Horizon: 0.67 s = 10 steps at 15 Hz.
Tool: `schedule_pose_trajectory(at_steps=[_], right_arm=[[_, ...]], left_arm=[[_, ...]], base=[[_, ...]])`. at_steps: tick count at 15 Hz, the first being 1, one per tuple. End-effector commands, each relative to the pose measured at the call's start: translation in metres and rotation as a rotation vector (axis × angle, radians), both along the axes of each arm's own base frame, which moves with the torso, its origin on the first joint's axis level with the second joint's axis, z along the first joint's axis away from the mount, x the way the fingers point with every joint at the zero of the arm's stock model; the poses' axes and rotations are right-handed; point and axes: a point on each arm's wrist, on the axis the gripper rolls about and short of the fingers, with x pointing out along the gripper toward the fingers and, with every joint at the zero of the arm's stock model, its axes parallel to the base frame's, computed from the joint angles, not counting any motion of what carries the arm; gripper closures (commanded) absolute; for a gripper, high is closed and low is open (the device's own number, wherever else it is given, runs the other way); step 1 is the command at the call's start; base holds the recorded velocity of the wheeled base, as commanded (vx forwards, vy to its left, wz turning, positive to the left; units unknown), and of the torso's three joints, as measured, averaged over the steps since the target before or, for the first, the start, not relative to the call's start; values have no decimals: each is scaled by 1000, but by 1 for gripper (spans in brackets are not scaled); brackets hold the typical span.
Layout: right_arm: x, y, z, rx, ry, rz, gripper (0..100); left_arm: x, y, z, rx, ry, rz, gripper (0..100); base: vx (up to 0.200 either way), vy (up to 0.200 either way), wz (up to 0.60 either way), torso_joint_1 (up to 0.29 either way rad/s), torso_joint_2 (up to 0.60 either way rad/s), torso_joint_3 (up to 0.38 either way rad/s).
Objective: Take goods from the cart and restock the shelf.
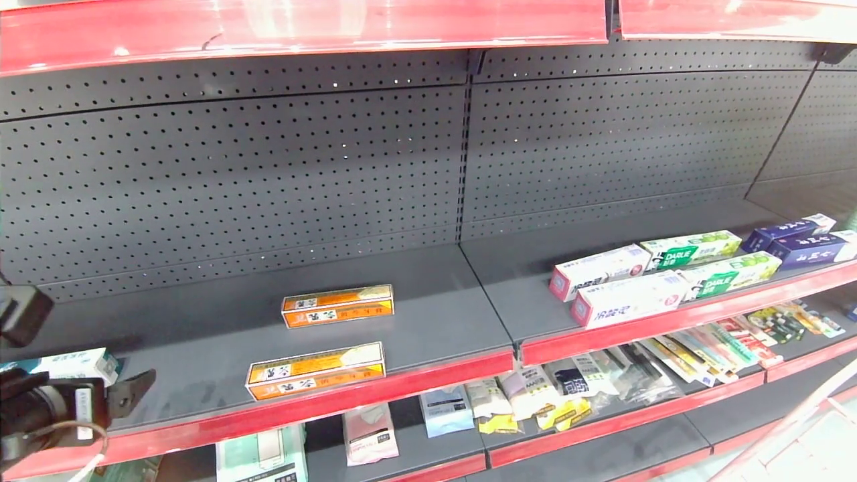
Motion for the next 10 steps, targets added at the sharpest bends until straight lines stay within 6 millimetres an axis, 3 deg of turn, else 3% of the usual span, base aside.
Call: schedule_pose_trajectory(at_steps=[1,10], right_arm=[[0,0,0,0,1,0,0],[0,0,0,0,1,0,0]], left_arm=[[35,-4,-36,33,208,-19,0],[70,-6,-56,51,316,-27,0]], base=[[0,0,0,0,0,0],[0,0,0,0,0,0]])
